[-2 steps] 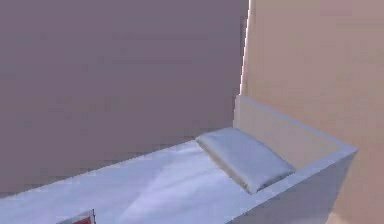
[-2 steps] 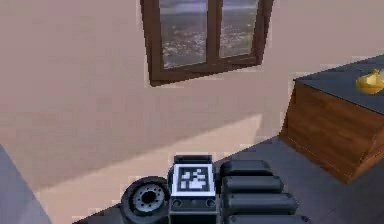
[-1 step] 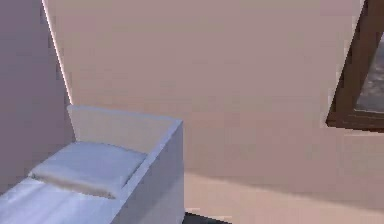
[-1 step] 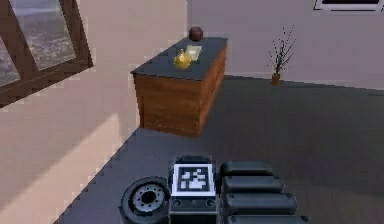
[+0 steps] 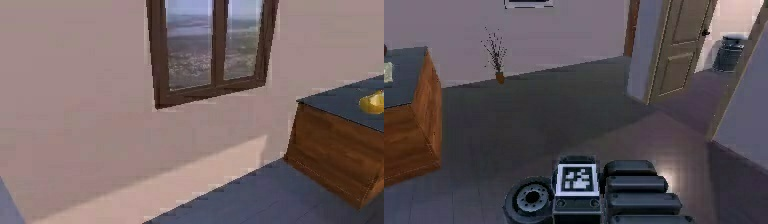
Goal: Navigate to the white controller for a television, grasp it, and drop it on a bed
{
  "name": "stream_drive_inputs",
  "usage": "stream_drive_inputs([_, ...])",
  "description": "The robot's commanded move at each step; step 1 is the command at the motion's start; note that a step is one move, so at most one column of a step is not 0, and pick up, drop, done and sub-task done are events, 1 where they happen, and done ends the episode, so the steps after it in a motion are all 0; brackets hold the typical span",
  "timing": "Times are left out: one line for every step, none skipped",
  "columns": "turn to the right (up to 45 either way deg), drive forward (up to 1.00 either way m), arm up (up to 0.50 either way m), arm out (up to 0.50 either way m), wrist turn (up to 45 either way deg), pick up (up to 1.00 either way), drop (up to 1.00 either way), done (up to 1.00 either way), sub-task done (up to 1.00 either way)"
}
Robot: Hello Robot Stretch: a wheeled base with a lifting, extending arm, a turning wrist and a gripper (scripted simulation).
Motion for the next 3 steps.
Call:
stream_drive_inputs([36.0,0.00,0.00,0.00,0.0,0.00,0.00,0.00,0.00])
stream_drive_inputs([-45.0,0.00,0.00,0.00,0.0,0.00,0.00,0.00,0.00])
stream_drive_inputs([-45.0,0.00,0.00,0.00,0.0,0.00,0.00,0.00,0.00])
